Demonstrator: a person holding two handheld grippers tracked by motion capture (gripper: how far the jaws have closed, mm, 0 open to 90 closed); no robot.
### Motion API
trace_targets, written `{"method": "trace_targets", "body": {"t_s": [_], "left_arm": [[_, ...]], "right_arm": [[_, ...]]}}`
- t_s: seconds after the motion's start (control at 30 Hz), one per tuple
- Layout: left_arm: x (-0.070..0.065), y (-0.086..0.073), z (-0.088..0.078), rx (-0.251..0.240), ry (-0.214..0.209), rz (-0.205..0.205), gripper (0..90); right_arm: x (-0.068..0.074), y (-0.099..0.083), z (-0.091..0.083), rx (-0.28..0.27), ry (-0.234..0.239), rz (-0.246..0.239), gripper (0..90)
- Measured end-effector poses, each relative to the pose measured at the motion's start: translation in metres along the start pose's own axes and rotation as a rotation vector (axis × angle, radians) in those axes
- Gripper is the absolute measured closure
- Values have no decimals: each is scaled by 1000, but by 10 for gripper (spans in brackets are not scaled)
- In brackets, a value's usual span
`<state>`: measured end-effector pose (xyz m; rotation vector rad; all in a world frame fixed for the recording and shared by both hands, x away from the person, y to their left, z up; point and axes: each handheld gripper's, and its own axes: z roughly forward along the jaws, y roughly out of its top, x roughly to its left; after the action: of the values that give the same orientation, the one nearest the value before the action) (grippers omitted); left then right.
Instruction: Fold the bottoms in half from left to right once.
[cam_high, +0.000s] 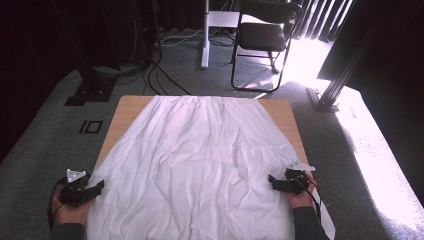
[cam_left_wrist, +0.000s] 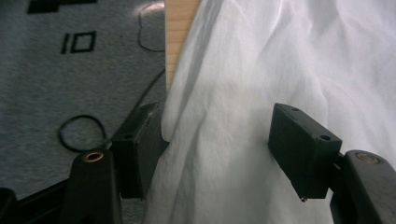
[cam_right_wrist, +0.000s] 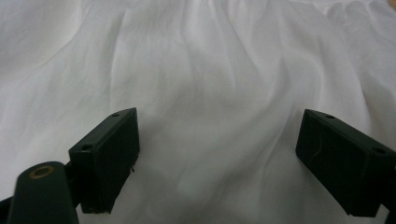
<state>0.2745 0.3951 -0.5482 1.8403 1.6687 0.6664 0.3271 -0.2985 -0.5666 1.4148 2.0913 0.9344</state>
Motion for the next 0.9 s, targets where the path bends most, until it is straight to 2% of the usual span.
{"method": "trace_targets", "body": {"t_s": [0.1, 0.2, 0.3, 0.33, 0.37, 0.4, 0.43, 0.53, 0.63, 0.67, 0.77, 0.8, 0.83, 0.9], "left_arm": [[1, -1, 0, -6, -14, -5, 379], [1, -3, 0, -14, -13, -13, 383], [1, -3, -1, -14, 0, -11, 431], [-3, -3, -3, -16, 26, 11, 452], [-3, -3, -3, -16, 26, 11, 495], [-6, -3, -4, -19, 14, 29, 495], [-7, -3, -4, -17, 17, 37, 568], [-8, -1, -4, -13, -13, 47, 681], [-8, 0, -5, -3, -14, 59, 840], [-9, 3, -5, 13, 22, 81, 881], [-8, 5, -7, 8, 33, 87, 894], [-5, 8, -11, -9, 54, 87, 894], [-5, 8, -11, -9, 54, 87, 894], [3, 15, -22, -45, 74, 71, 895]], "right_arm": [[0, 0, 0, 0, 0, 0, 132], [0, 0, 0, 0, 0, 0, 132], [0, 0, 0, 0, 0, 0, 132], [0, 0, 0, 0, 0, 0, 132], [0, 0, 0, 0, 0, 0, 132], [0, 0, 0, 0, 0, 0, 132], [0, 0, 0, 0, 0, 0, 132], [0, 0, 0, 0, 0, 0, 132], [0, 0, 0, 0, 0, 0, 132], [0, 0, 0, 0, 0, 0, 132], [0, 0, 0, 0, 1, 0, 132], [0, 0, 0, 0, 1, 0, 132], [0, 0, 0, 0, 1, 0, 132], [0, 0, 0, -1, 0, 1, 132]]}}
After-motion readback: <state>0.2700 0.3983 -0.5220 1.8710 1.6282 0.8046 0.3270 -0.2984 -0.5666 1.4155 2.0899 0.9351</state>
